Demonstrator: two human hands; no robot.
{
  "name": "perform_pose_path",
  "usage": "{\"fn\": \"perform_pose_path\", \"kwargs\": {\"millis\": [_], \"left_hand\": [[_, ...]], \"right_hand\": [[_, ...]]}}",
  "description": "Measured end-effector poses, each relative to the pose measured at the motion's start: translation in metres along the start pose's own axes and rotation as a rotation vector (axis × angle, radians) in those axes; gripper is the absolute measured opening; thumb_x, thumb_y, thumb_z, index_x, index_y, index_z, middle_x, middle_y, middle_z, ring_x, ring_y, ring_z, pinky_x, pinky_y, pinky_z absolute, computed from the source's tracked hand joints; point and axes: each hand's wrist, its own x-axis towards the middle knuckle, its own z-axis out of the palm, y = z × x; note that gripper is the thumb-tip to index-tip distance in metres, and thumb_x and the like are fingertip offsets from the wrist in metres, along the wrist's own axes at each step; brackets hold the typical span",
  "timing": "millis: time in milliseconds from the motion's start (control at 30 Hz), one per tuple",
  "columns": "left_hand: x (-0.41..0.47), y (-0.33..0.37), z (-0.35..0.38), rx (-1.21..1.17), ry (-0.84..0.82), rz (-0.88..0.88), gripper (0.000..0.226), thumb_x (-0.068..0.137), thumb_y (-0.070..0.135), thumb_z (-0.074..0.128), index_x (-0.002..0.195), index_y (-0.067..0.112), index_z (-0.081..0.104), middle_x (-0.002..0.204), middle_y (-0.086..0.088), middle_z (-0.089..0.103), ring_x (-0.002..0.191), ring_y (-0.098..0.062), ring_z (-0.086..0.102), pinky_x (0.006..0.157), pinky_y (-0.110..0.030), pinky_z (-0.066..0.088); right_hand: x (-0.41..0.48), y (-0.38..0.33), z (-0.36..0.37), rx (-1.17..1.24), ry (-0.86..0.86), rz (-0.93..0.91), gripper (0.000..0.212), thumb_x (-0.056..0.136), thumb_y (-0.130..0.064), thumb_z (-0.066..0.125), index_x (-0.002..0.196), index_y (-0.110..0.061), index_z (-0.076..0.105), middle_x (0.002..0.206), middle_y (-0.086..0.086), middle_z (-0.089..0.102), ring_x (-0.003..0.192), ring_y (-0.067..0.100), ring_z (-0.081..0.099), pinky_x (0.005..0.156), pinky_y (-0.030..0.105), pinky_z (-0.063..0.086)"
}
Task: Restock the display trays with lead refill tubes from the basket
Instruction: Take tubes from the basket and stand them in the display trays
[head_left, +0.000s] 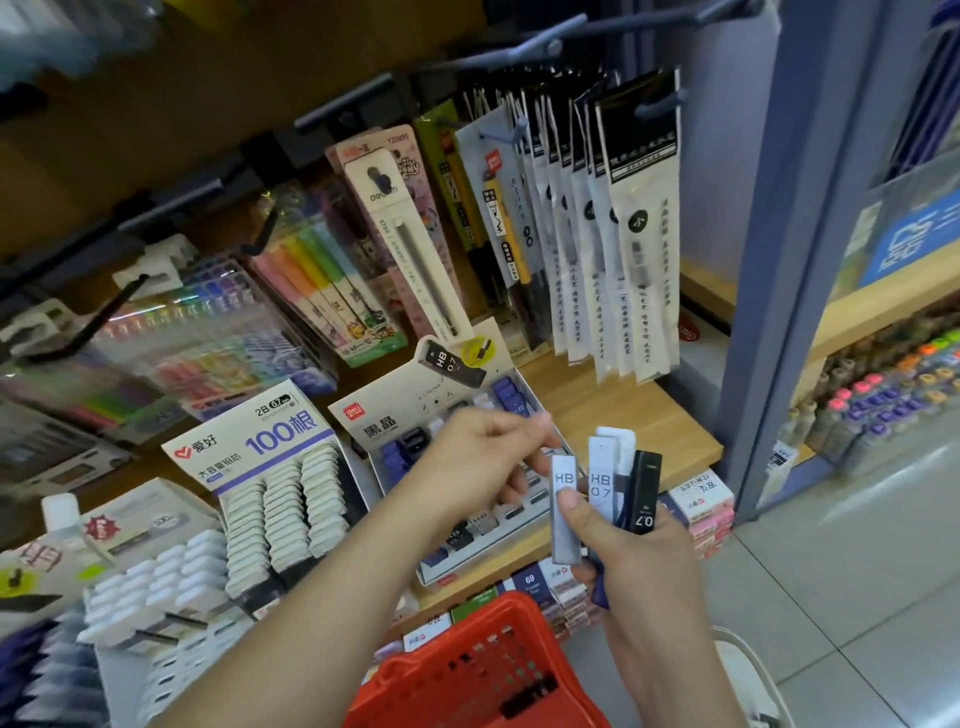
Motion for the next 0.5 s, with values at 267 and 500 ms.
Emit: {"fn": "perform_pose_path", "kwargs": {"millis": [267, 500], "left_hand": [[-0.03, -0.01, -0.012, -0.185, 0.068, -0.01, 0.012, 0.085, 0.007, 0.069, 0.092, 0.015, 0.075, 0.07, -0.006, 0.069, 0.062, -0.014, 0.065, 0.063, -0.022, 0.055], [-0.008, -0.007, -0.033, 0.027, 0.326, 0.106, 0.016, 0.085, 0.006, 0.069, 0.088, 0.022, 0.073, 0.077, -0.001, 0.072, 0.074, -0.013, 0.069, 0.071, -0.025, 0.057]], "right_hand": [[-0.004, -0.003, 0.003, -0.13, 0.005, -0.008, 0.004, 0.086, -0.021, 0.072, 0.086, -0.018, 0.069, 0.066, 0.002, 0.064, 0.05, 0.007, 0.054, 0.049, 0.026, 0.04], [-0.001, -0.001, 0.001, -0.013, 0.075, 0.021, 0.006, 0.092, -0.008, 0.06, 0.09, -0.013, 0.062, 0.055, -0.001, 0.056, 0.047, 0.011, 0.047, 0.049, 0.03, 0.035]]}}
